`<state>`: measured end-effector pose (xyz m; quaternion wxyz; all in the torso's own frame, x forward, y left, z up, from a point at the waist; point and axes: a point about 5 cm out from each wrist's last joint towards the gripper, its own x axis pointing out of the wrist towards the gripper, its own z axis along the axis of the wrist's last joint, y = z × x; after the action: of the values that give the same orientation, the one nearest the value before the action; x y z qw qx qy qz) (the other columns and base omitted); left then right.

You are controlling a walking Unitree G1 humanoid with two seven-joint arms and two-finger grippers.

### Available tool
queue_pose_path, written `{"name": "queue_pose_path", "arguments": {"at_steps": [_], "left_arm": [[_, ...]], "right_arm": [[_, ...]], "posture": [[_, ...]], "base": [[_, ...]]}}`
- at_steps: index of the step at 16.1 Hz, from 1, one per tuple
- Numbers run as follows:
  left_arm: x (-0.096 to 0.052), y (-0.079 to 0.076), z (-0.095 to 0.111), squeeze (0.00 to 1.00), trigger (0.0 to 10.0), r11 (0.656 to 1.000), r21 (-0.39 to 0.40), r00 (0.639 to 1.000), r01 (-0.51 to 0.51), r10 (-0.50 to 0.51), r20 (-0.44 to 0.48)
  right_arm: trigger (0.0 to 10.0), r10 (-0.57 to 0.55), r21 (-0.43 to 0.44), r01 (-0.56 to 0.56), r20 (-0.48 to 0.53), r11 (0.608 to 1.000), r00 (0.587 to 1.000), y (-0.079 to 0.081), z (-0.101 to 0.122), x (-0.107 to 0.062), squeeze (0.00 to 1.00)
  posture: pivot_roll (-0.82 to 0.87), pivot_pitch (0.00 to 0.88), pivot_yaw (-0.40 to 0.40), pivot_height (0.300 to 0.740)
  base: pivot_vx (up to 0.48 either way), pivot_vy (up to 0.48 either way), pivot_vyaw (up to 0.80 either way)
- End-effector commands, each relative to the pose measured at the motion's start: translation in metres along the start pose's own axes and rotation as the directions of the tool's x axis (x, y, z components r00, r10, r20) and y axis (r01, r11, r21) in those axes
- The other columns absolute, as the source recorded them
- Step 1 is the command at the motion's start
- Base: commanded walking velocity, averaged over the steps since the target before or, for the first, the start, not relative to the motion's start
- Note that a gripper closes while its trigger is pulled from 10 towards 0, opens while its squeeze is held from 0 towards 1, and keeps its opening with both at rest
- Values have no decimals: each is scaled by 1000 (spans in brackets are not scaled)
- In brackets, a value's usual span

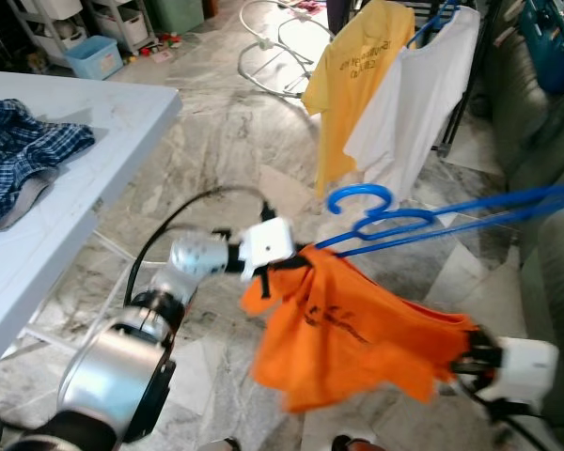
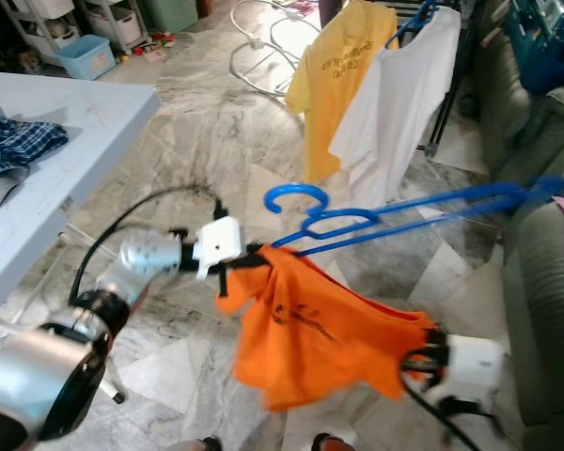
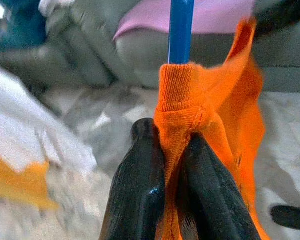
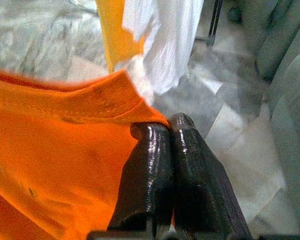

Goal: Hang hanger

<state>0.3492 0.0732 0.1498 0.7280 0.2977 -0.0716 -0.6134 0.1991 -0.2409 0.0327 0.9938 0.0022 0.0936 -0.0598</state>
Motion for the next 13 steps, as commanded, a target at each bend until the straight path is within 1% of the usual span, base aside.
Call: {"name": "queue_pose_path", "arguments": {"at_steps": [1,2,3,4,5,6,7,8,9,10,11,12,13], "left_arm": [[3,7,12,0,0,998,60,999,24,-26,38],[5,7,16,0,0,997,63,997,41,-45,57],[6,5,16,0,0,996,74,997,47,-51,62],[8,1,13,0,0,996,75,997,50,-55,57],[8,-1,12,0,0,995,83,997,54,-58,51],[10,-3,13,0,0,995,88,996,53,-59,69],[12,2,21,0,0,993,112,994,46,-57,97],[12,6,25,0,549,989,140,993,38,-53,102],[12,11,31,0,784,986,166,993,28,-47,113],[13,19,39,0,392,983,185,991,-2,-23,131],[13,28,48,0,1333,976,212,989,-47,16,146],[14,37,55,0,1569,973,212,985,-88,54,162],[14,40,58,0,1608,970,217,984,-107,73,162]], "right_arm": [[0,28,-8,-28,-21,1000,999,11,-7,3,0],[0,54,-19,-55,-26,998,998,21,-10,8,0],[0,59,-14,-59,-32,998,998,25,-11,11,59],[0,64,-17,-65,-35,998,997,28,-12,14,420],[7647,64,-14,-65,-40,998,997,28,-12,14,1000],[10000,81,-33,-83,-47,996,996,28,-13,14,1000],[10000,111,-52,-113,-52,992,993,26,-14,12,1000],[10000,114,-53,-116,-47,992,992,24,-14,10,1000],[10000,105,-59,-108,-51,992,993,21,-15,10,1000],[10000,118,-60,-121,-61,991,991,21,-18,9,1000],[10000,134,-87,-140,-69,986,989,22,-19,8,1000],[10000,155,-86,-161,-65,983,986,25,-20,8,1000],[10000,163,-76,-168,-63,983,985,27,-20,8,1000]], "posture": [[-20,158,39,740],[-15,157,38,740],[-12,155,36,740],[-12,153,33,740],[-12,153,33,740],[-18,153,28,740],[-16,154,26,740],[-13,156,27,740],[-10,158,28,740],[-4,161,32,740],[0,163,36,740],[7,166,45,740],[9,168,49,740]], "base": [[0,0,0],[0,0,0],[0,0,0],[0,0,0],[0,0,0],[0,0,0],[0,0,0],[0,0,0],[0,0,0],[0,0,0],[0,0,0],[0,0,0],[0,0,0]]}}
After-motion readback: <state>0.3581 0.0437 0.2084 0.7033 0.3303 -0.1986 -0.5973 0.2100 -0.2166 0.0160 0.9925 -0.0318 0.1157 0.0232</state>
